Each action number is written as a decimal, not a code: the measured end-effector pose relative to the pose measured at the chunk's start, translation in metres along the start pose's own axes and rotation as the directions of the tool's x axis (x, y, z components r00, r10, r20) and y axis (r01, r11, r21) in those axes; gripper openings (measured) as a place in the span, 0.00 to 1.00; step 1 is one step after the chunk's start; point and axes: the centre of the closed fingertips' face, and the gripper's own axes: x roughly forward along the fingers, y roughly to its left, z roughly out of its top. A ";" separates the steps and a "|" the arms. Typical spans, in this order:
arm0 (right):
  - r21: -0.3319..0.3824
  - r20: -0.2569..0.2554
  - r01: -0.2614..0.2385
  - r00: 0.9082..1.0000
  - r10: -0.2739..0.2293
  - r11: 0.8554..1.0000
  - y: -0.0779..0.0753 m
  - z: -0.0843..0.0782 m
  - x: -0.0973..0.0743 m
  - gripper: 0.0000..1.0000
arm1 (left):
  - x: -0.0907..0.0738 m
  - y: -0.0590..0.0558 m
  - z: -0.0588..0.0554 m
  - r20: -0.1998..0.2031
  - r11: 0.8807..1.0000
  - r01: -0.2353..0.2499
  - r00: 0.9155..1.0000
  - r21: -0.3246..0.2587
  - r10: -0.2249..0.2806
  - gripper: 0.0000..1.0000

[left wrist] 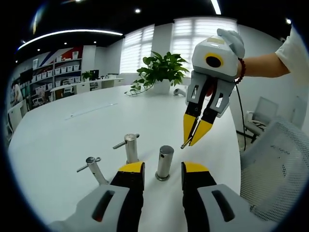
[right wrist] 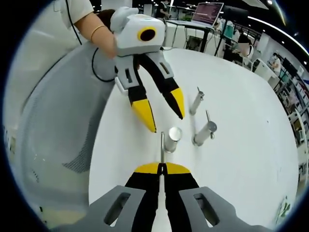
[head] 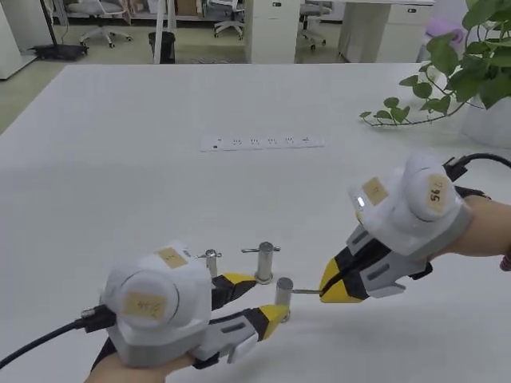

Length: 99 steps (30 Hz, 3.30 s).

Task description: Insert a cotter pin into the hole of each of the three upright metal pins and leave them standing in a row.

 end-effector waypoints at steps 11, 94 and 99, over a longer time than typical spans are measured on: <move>-0.006 -0.045 0.000 0.999 -0.001 1.000 -0.010 -0.016 0.003 0.03 | 0.019 0.000 -0.008 -0.024 1.000 0.004 1.000 -0.014 -0.004 0.23; 0.009 -0.084 0.043 0.996 -0.042 0.999 -0.027 0.007 0.012 0.15 | 0.031 -0.001 -0.018 -0.030 1.000 0.019 0.999 -0.010 -0.019 0.12; 0.038 -0.087 0.033 0.996 -0.030 0.999 -0.023 0.002 0.010 0.10 | 0.031 -0.001 -0.017 -0.030 1.000 0.018 0.999 -0.014 -0.019 0.12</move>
